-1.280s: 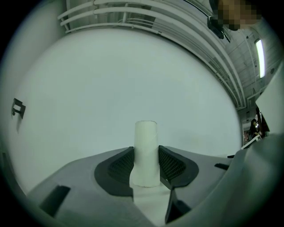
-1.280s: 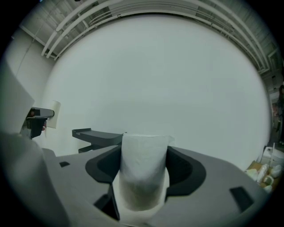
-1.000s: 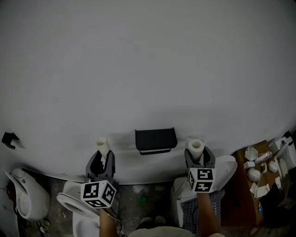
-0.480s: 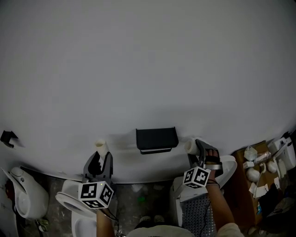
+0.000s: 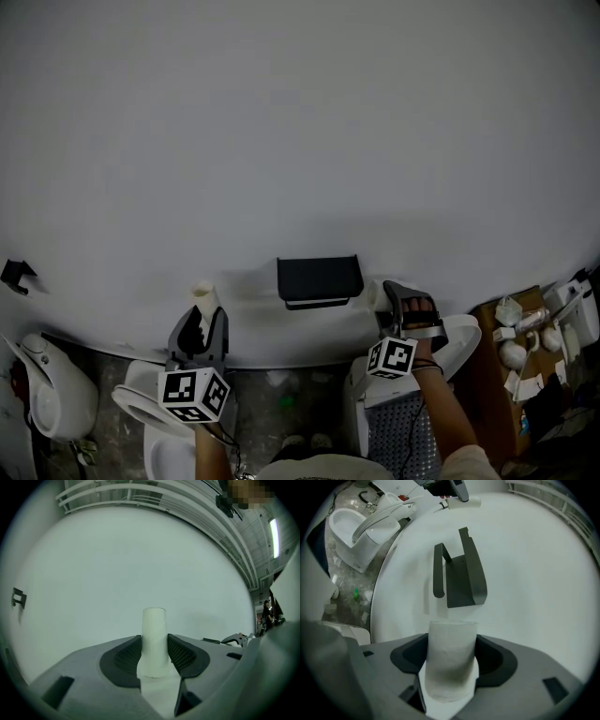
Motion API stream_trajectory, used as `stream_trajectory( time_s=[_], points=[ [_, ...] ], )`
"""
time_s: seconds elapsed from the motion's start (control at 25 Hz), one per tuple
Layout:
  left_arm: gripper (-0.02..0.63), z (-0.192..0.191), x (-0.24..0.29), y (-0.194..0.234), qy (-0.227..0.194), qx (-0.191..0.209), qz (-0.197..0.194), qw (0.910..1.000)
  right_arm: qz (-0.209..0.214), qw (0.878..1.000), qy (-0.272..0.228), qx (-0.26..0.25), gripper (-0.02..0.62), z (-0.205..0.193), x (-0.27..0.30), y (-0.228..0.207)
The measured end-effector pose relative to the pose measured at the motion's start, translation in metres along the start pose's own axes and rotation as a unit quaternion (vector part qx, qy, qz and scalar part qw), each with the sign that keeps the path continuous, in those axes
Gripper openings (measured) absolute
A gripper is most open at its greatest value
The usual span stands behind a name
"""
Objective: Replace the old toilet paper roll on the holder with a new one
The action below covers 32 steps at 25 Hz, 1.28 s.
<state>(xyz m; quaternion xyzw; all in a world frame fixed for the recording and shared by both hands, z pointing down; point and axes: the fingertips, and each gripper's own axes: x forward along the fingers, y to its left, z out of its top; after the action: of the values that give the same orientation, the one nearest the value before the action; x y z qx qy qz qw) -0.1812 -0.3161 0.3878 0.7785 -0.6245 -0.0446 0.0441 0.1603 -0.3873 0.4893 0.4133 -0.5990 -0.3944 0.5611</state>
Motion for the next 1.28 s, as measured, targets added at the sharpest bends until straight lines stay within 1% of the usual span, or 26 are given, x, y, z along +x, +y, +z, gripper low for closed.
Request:
stream_trajectory(
  time_s=[0.2, 0.48, 0.76, 0.84, 1.04, 1.28],
  points=[
    [0.178, 0.001, -0.004, -0.001, -0.003, 0.000, -0.004, 1.0000, 0.008, 1.000, -0.009, -0.023, 0.291, 0.015, 0.005, 0.008],
    [0.178, -0.001, -0.017, 0.009, 0.001, 0.004, 0.006, 1.0000, 0.015, 0.998, -0.016, -0.055, 0.291, 0.032, 0.012, 0.018],
    [0.178, 0.001, -0.031, 0.025, 0.000, 0.004, 0.029, 0.9996, 0.026, 0.997, -0.023, -0.064, 0.291, 0.049, 0.018, 0.031],
    [0.178, 0.001, -0.033, 0.028, 0.000, 0.005, 0.034, 0.9994, 0.025, 0.998, -0.023, -0.054, 0.292, 0.054, 0.020, 0.032],
    [0.178, -0.001, -0.040, 0.039, 0.003, 0.004, 0.048, 0.9988, 0.009, 1.000, -0.018, -0.024, 0.293, 0.059, 0.021, 0.031],
    [0.178, -0.001, -0.044, 0.044, 0.003, 0.006, 0.056, 0.9984, -0.030, 0.999, -0.018, -0.022, 0.292, 0.073, 0.021, 0.031]
  ],
)
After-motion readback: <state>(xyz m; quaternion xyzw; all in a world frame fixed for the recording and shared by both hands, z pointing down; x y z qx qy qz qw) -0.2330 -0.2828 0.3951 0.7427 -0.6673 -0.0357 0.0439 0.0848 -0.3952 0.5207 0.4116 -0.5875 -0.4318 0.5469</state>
